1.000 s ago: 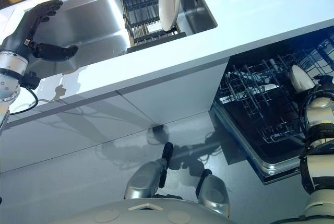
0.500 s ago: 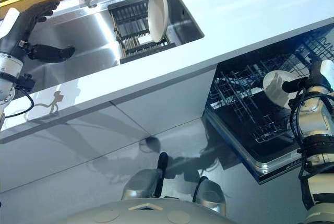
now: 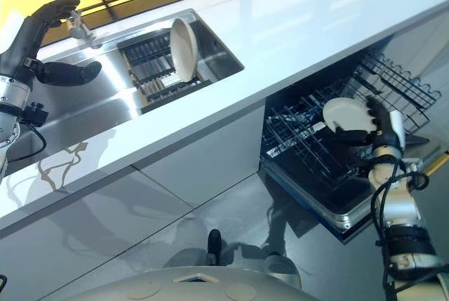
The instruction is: Pick up plates and place into dishwasher.
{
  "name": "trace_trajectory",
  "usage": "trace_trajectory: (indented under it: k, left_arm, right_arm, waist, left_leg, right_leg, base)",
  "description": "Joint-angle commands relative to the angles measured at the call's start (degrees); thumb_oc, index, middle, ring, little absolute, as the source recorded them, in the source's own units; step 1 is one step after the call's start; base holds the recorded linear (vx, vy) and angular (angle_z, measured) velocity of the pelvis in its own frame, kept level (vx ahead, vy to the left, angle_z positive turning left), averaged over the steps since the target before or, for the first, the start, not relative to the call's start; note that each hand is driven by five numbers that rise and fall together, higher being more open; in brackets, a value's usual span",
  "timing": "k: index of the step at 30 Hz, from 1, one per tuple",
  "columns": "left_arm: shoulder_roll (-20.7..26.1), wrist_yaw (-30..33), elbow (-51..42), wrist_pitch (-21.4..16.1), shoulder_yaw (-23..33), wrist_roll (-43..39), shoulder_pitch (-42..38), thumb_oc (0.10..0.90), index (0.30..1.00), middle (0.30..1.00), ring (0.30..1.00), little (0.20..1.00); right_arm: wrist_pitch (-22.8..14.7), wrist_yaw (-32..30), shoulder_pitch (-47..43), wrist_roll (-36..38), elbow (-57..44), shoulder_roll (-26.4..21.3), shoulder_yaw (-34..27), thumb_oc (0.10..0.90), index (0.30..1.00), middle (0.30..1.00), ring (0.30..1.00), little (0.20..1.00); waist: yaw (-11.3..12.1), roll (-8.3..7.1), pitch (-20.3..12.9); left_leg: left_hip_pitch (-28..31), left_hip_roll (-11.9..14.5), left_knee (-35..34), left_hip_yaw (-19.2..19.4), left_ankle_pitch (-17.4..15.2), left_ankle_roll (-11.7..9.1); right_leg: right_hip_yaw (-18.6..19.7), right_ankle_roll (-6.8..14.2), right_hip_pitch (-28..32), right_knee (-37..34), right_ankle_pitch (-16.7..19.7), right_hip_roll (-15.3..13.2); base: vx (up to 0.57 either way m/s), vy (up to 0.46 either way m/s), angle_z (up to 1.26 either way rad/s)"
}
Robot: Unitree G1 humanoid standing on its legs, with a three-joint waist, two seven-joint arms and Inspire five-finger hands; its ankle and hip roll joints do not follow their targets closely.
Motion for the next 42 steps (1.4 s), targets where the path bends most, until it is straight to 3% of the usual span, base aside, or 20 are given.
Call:
trace_trajectory:
  k: [1, 4, 6, 14, 23, 32, 42]
  left_arm:
    - [2.91, 3.68, -1.02, -3.21, 6.02, 5.71, -5.06, 0.800, 0.900, 0.900, 0.900, 0.900]
    - [5.78, 3.75, 2.55, -2.65, 4.13, 7.18, -8.51, 0.800, 0.900, 0.900, 0.900, 0.900]
    - [8.70, 4.60, 6.25, -2.15, 0.94, 7.03, -12.38, 0.800, 0.900, 0.900, 0.900, 0.900]
    - [16.02, 6.16, 17.77, 0.83, -15.16, 8.07, -29.47, 0.800, 0.900, 0.900, 0.900, 0.900]
    - [16.15, 4.12, 21.67, 4.81, -29.25, 14.71, -41.09, 0.800, 0.900, 0.900, 0.900, 0.900]
    - [14.88, -2.11, 24.86, 7.48, -38.26, 20.45, -48.14, 0.800, 0.900, 0.900, 0.900, 0.900]
    - [15.03, -4.91, 30.45, 7.13, -45.85, 25.82, -52.57, 0.800, 0.900, 0.900, 0.900, 0.900]
  right_arm:
    - [-9.61, 16.59, 0.24, 12.05, -7.73, -0.32, -1.00, 0.800, 0.900, 0.900, 0.900, 0.900]
    - [-7.48, 30.45, 2.61, 18.34, -7.48, 1.80, 0.85, 0.800, 0.900, 0.900, 0.900, 0.900]
    - [-6.96, 36.98, 3.64, 17.31, -6.64, 1.72, 3.10, 0.800, 0.900, 0.900, 0.900, 0.900]
    - [-3.58, 45.20, 4.95, 13.68, -5.78, -2.81, 12.90, 0.800, 0.900, 0.900, 0.900, 0.900]
    - [-2.90, 41.97, 5.33, 6.94, -1.53, -2.60, 21.74, 0.800, 0.900, 0.900, 0.900, 0.900]
    - [-4.70, 34.63, 5.72, -2.01, 3.33, -1.17, 27.40, 0.800, 0.900, 0.900, 0.900, 0.900]
    - [-5.40, 25.46, 6.37, -9.02, 5.99, -0.46, 29.18, 0.800, 0.900, 0.900, 0.900, 0.900]
  waist:
    - [-3.03, -0.39, -7.22]
    - [-4.42, -0.07, -7.80]
    - [-5.20, 0.13, -8.00]
    - [-6.68, 0.43, -7.60]
    - [-7.19, -0.07, -6.68]
    - [-7.98, -0.40, -6.07]
    - [-9.42, -0.81, -3.93]
  left_leg:
    - [1.46, -5.00, 4.87, 1.93, -10.89, 2.10]
    - [1.39, -5.29, 4.51, 3.20, -11.05, 2.23]
    - [1.13, -5.58, 4.58, 4.11, -11.15, 2.41]
    - [0.16, -6.06, 4.52, 6.02, -10.84, 3.18]
    - [-0.43, -6.16, 5.33, 6.75, -11.53, 4.05]
    - [-0.53, -6.42, 6.38, 7.86, -12.88, 4.81]
    - [-2.51, -7.40, 11.97, 8.99, -15.94, 5.73]
  right_leg:
    - [0.31, 1.71, -3.14, -2.46, 4.51, 1.30]
    - [0.97, 2.40, -4.12, -2.79, 5.26, 1.05]
    - [1.47, 2.83, -4.90, -2.77, 5.77, 0.87]
    - [3.71, 4.23, -7.68, -1.05, 6.93, 0.17]
    - [4.67, 4.91, -9.39, 1.03, 7.22, -0.39]
    - [5.65, 5.36, -10.18, 0.48, 7.74, -0.47]
    - [7.61, 6.03, -13.12, 1.02, 9.70, -1.12]
  base:
    - [-0.06, 0.131, -0.20]
    - [-0.08, 0.127, -0.19]
    - [-0.08, 0.115, -0.09]
    - [-0.06, 0.082, -0.24]
    - [0.01, 0.033, -0.11]
    - [0.08, 0.025, -0.07]
    - [0.09, 0.043, -0.11]
